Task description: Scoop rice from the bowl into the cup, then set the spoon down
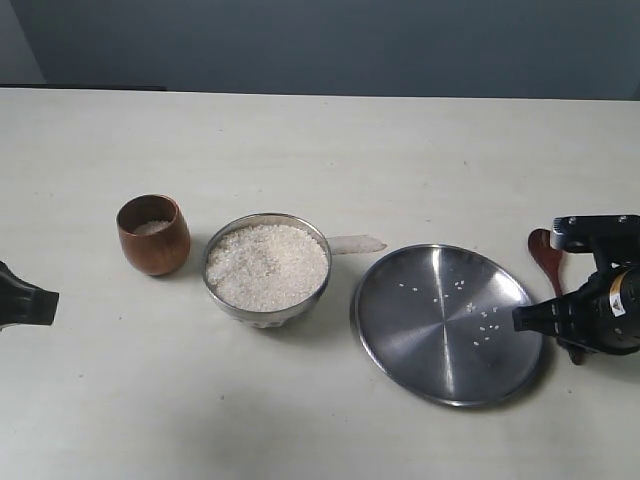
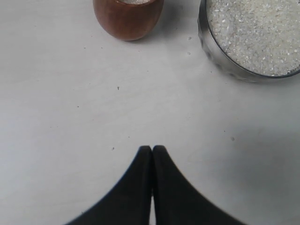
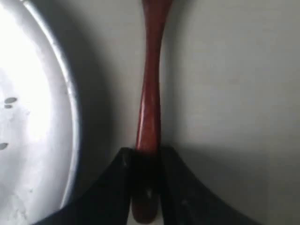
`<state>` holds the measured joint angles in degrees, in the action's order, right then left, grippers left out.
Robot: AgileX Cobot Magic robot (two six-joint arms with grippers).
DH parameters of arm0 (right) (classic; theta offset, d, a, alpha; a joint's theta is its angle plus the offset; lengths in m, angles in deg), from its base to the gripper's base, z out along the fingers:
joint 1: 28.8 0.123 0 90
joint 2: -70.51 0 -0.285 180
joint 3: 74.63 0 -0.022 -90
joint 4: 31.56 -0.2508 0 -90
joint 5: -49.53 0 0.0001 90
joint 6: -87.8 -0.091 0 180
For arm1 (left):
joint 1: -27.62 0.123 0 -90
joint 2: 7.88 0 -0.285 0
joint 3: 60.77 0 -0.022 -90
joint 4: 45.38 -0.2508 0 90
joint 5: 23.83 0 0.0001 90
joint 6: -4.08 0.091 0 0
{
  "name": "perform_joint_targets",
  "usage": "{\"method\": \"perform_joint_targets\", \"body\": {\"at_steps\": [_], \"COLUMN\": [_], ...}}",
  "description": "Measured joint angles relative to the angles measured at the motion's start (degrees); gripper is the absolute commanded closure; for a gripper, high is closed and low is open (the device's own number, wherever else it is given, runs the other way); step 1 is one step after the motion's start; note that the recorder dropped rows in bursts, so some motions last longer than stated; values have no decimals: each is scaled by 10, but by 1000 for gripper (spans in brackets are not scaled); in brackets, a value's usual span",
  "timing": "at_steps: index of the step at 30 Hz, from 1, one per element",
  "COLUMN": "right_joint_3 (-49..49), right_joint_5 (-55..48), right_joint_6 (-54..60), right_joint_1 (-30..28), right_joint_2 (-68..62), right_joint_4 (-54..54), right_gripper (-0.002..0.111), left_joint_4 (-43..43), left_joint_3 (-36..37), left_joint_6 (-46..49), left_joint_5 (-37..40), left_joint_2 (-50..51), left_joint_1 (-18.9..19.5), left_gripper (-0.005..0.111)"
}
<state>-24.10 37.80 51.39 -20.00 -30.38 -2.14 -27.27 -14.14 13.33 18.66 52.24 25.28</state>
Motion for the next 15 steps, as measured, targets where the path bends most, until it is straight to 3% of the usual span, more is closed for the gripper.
{"method": "perform_joint_targets", "body": {"at_steps": [2,5,15], "right_joint_3": [-1,-1,-69], "right_joint_5": [-3,-7,-141], "right_joint_6": [-5,-6,14], "right_joint_1": [0,0,0], "right_joint_2": [0,0,95], "right_joint_4": [2,4,39], "right_gripper": [94,109,109], "left_joint_4": [0,0,0], "left_joint_3": [0,0,0], "left_joint_6": [0,0,0], "left_joint_5": [0,0,0], "left_joint_2": [0,0,0], "left_joint_1": [0,0,0], "left_gripper": [106,106,106]}}
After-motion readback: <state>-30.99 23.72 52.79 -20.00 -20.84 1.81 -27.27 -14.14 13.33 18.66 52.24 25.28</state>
